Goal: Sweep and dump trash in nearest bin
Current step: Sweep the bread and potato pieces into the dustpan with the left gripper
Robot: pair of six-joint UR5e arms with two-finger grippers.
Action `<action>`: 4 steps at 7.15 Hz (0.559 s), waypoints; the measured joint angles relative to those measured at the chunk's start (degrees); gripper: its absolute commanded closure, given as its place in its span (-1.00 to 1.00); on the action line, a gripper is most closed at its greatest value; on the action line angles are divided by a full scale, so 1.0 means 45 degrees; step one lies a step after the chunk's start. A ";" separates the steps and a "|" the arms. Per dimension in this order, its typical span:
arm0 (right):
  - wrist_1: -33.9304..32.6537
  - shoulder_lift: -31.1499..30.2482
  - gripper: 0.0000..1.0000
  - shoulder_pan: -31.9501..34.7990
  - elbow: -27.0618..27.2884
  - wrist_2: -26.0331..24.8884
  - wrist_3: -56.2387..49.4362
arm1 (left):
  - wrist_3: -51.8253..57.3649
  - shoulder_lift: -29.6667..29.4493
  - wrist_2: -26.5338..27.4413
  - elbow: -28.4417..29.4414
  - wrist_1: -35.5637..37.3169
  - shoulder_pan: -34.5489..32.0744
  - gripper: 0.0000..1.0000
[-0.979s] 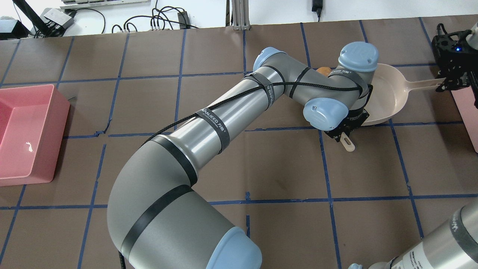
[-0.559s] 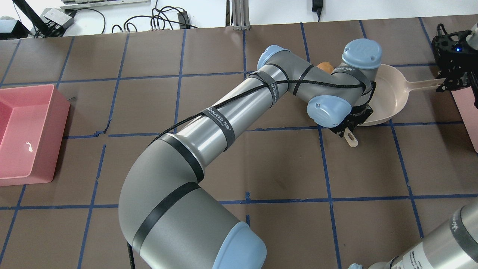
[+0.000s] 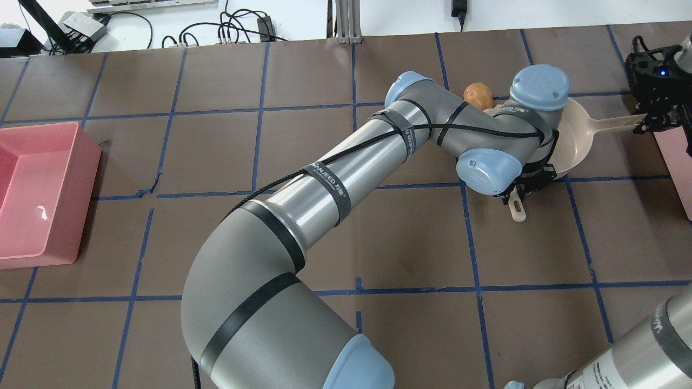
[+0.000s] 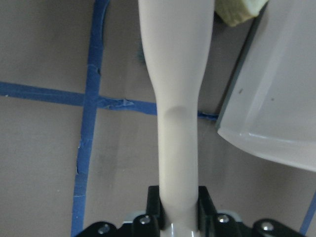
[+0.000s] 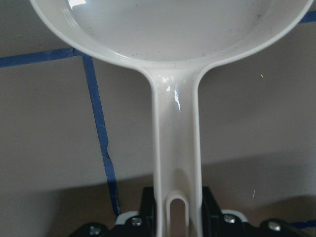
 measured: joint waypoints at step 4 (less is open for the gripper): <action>0.0003 0.0004 1.00 0.0000 0.0011 0.0033 0.0152 | 0.3006 0.0365 0.0257 -0.0007 0.0069 -0.0701 1.00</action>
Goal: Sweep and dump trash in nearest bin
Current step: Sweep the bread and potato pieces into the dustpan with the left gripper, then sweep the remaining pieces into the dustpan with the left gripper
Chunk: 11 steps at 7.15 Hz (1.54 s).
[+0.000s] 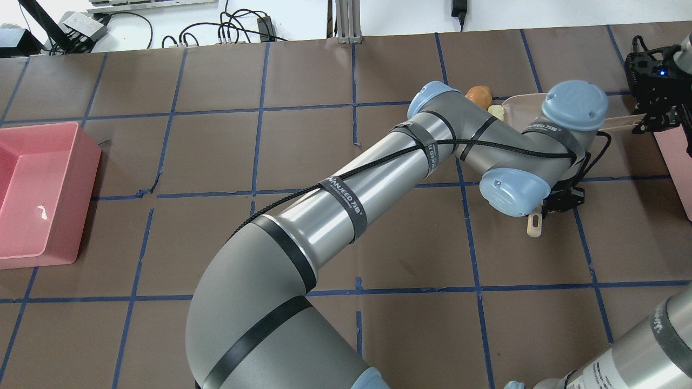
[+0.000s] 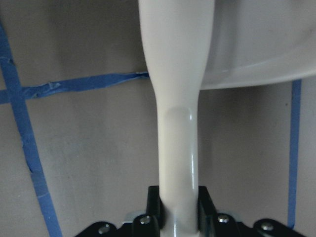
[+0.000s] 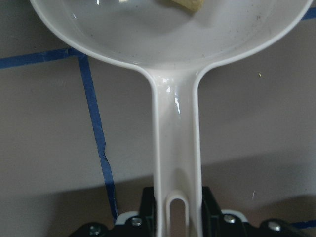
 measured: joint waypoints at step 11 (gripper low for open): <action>0.0051 0.0067 1.00 0.0000 0.0021 0.0039 0.0835 | 0.1867 -0.0050 -0.0179 0.0820 -0.0354 0.3872 1.00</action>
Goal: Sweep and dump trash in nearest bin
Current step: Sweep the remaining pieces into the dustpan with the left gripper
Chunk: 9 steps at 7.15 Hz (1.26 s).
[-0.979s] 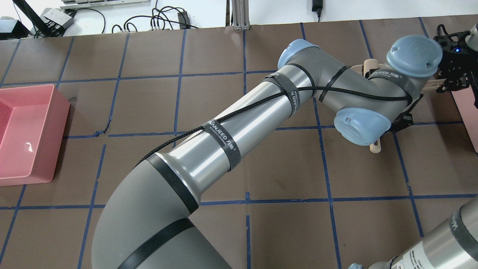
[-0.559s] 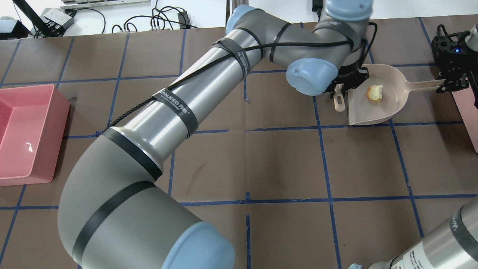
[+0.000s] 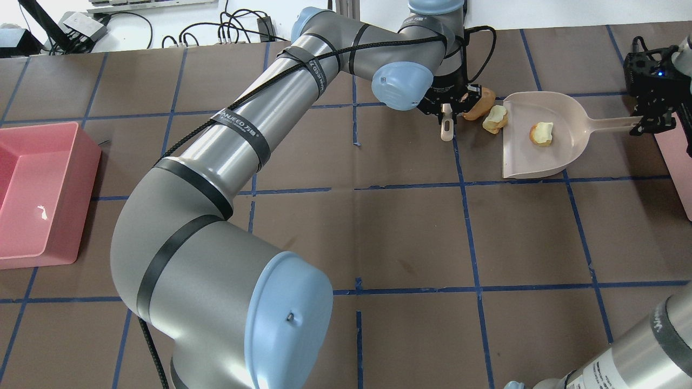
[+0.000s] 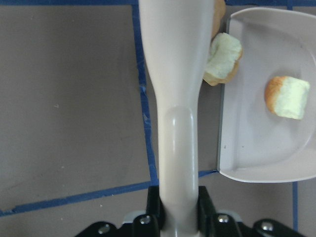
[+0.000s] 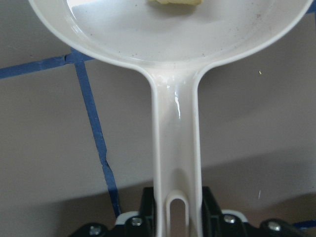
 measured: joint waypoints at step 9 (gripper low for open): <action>0.0066 -0.0001 1.00 -0.0001 0.0019 0.0097 0.0467 | -0.0484 -0.1619 0.0054 0.1434 -0.0806 -0.2570 1.00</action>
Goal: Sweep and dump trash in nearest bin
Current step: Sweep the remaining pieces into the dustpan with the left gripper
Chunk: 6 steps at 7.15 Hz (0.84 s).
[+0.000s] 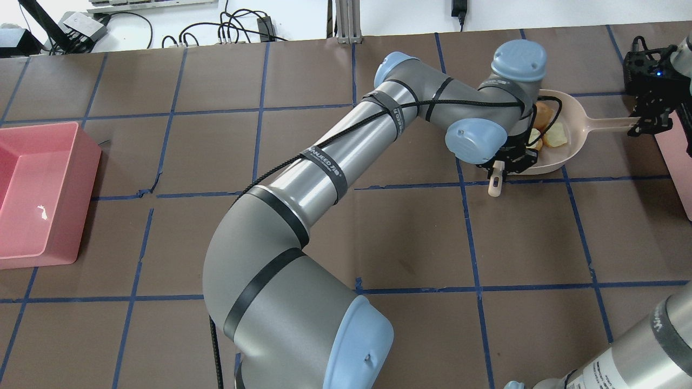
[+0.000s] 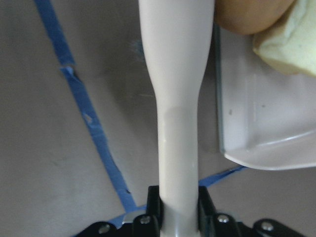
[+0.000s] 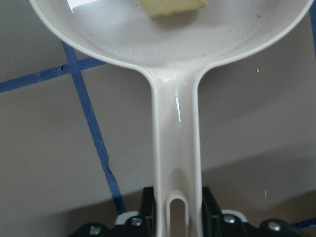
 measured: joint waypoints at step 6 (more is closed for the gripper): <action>-0.0010 0.0017 1.00 0.0001 0.0006 0.0234 0.0019 | -0.1678 0.2060 -0.0688 -0.1988 0.0011 0.0147 1.00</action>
